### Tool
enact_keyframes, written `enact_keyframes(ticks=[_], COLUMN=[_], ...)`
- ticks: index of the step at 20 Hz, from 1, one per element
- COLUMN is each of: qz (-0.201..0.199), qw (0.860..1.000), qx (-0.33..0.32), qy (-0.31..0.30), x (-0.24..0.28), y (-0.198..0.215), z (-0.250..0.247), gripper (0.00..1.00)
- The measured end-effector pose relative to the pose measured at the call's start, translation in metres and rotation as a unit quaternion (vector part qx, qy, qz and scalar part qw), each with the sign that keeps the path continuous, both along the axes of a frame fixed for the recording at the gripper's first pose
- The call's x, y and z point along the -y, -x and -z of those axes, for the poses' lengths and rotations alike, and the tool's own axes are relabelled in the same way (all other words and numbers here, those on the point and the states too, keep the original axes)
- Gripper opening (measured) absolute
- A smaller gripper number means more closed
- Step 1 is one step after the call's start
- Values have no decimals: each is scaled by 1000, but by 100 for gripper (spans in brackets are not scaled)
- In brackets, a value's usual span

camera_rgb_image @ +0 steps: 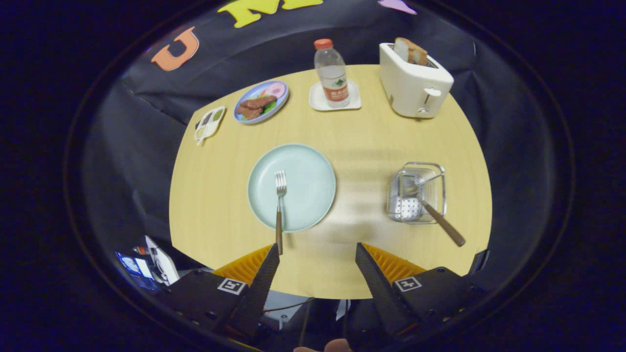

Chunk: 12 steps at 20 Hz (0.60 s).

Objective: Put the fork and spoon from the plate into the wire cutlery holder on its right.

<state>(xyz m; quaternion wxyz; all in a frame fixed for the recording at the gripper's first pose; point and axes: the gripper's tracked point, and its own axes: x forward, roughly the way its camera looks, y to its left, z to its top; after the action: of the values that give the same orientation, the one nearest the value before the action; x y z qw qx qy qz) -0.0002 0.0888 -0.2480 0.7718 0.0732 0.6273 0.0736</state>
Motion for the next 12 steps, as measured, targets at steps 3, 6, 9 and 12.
enact_keyframes(ticks=[3,6,9,12], qz=[-11,-20,-31,-18], qw=[999,999,997,997], qx=[-30,-42,-49,-63], qy=[3,17,41,52], x=[-38,-64,-78,-84], y=[14,16,15,12], z=[28,56,84,106], gripper=[94,94,94,94])
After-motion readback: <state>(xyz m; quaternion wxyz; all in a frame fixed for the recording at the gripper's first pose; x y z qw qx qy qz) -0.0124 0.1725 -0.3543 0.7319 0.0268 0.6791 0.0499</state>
